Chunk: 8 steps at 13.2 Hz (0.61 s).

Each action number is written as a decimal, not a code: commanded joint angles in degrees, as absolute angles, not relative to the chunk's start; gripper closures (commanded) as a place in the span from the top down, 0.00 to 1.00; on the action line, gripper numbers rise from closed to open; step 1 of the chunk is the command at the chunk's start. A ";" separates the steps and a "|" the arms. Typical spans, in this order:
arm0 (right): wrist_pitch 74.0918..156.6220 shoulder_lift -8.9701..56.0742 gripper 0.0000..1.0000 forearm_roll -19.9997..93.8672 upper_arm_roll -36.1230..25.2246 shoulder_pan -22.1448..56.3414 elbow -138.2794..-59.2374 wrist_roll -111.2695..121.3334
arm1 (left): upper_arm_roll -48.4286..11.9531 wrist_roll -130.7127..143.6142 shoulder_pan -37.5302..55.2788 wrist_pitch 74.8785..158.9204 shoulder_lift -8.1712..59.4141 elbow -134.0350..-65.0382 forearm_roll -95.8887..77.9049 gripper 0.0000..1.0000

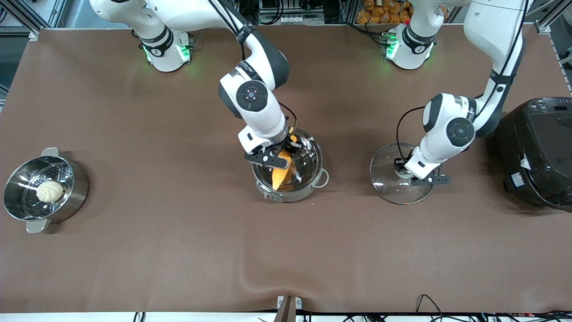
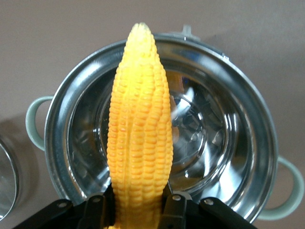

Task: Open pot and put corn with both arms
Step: 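Set the lid on the table with the left gripper while the right gripper carries corn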

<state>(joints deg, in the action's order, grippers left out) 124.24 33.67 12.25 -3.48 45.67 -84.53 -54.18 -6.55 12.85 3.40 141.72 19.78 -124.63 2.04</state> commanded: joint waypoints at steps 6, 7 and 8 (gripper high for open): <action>121.31 33.68 1.00 12.48 -4.83 42.38 -84.89 -51.80 | -7.47 11.95 1.41 140.90 17.24 -122.53 2.46 1.00; 118.07 30.96 1.00 12.48 -4.92 39.14 -85.60 -46.63 | -7.47 11.95 1.49 138.54 16.10 -120.78 2.46 1.00; 116.91 29.37 1.00 12.31 -4.92 35.89 -85.69 -43.36 | -7.56 11.95 1.49 133.82 15.13 -117.28 2.37 1.00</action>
<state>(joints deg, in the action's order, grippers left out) 120.59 33.99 12.13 -5.69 41.98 -84.45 -49.69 -7.13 11.62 1.77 140.31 18.26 -121.18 2.04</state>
